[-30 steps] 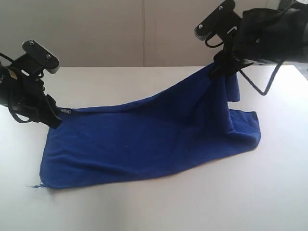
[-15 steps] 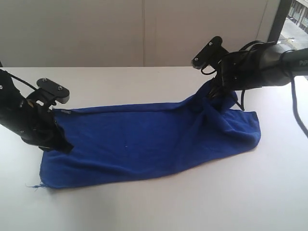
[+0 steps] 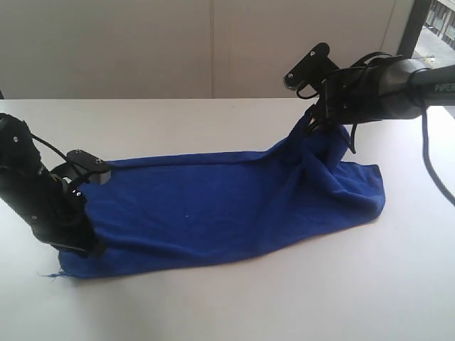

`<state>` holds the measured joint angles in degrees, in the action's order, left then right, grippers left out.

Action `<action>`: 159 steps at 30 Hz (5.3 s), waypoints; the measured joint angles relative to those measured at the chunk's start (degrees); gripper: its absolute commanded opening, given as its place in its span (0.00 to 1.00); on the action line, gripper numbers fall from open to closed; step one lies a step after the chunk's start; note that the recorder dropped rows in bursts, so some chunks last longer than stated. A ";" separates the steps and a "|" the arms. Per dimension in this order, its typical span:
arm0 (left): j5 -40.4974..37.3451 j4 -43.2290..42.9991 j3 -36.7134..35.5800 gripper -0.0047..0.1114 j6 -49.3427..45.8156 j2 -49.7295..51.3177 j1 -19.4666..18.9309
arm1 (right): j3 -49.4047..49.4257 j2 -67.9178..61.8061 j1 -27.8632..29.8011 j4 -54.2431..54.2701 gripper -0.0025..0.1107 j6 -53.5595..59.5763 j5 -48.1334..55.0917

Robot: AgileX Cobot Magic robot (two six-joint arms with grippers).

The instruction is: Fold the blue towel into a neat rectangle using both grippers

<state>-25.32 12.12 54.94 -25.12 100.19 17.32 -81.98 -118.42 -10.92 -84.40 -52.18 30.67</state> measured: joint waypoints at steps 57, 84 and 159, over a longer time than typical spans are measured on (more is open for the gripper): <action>-10.34 -30.72 -5.86 0.04 16.86 -12.97 0.04 | 0.01 16.74 0.54 77.28 0.24 70.63 13.57; 3.54 8.94 20.27 0.04 -13.74 6.56 3.91 | 3.53 16.77 -3.90 97.45 0.08 87.28 17.64; -2.76 15.20 24.54 0.04 -27.36 10.96 5.14 | 30.83 29.20 2.93 61.61 0.05 47.36 3.08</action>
<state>-28.08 27.32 79.48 -52.48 111.15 22.47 -51.16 -89.23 -7.99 -22.78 -4.82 33.75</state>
